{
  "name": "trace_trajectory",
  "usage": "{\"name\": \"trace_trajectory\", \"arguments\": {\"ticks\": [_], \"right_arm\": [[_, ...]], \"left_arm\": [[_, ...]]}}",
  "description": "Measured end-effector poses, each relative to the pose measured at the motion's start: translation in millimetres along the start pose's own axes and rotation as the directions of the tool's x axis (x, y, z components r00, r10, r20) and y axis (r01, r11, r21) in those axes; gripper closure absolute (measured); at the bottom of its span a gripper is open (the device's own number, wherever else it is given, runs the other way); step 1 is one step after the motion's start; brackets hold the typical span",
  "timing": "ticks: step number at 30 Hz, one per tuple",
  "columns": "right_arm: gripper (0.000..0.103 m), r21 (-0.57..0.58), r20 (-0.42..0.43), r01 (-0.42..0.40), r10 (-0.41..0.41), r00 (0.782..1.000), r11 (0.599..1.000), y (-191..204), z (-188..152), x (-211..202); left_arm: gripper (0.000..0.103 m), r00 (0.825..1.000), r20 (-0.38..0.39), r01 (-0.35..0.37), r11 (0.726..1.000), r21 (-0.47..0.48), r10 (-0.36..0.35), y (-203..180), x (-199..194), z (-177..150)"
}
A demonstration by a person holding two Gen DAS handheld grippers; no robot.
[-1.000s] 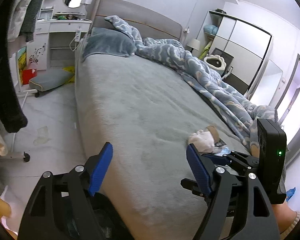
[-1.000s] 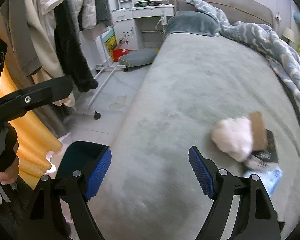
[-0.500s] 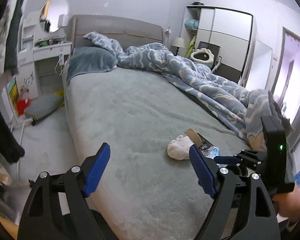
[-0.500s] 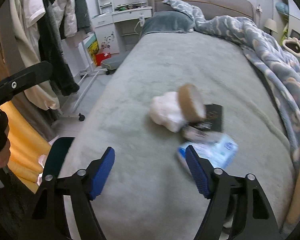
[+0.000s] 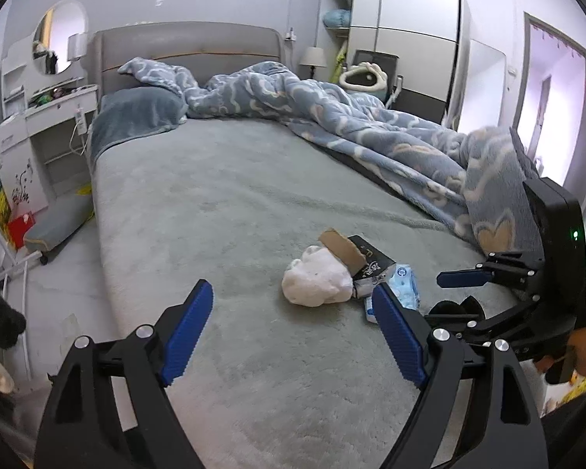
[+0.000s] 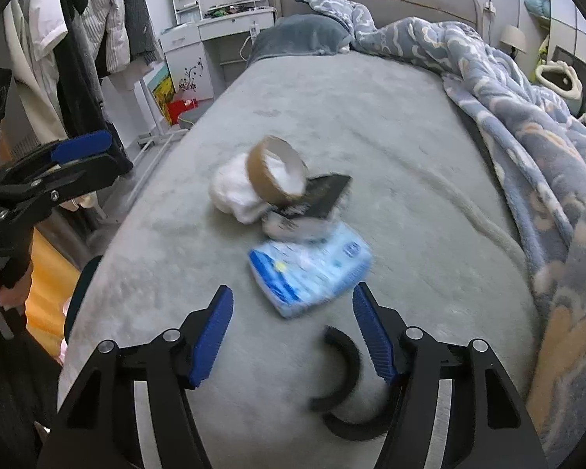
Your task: Collect trash
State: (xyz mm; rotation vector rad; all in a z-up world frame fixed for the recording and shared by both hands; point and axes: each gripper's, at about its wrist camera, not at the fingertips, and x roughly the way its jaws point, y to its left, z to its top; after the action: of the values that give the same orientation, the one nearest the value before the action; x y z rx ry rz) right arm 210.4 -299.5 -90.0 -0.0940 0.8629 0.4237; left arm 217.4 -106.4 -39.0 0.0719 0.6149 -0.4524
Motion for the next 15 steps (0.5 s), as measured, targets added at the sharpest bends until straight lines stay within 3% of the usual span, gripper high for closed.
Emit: {"name": "trace_trajectory", "arguments": {"ticks": [6,15], "right_arm": [[0.04,-0.008,-0.026,-0.013,0.012,1.0,1.0,-15,-5,-2],[0.06,-0.021,-0.084,-0.042,0.04,0.996,0.999,-27,-12,12]], "left_arm": [[0.017,1.0,0.031,-0.005,0.997,0.076,0.003,-19,7,4],[0.017,1.0,0.029,0.004,0.991,0.131,-0.008,-39,29,9]]}}
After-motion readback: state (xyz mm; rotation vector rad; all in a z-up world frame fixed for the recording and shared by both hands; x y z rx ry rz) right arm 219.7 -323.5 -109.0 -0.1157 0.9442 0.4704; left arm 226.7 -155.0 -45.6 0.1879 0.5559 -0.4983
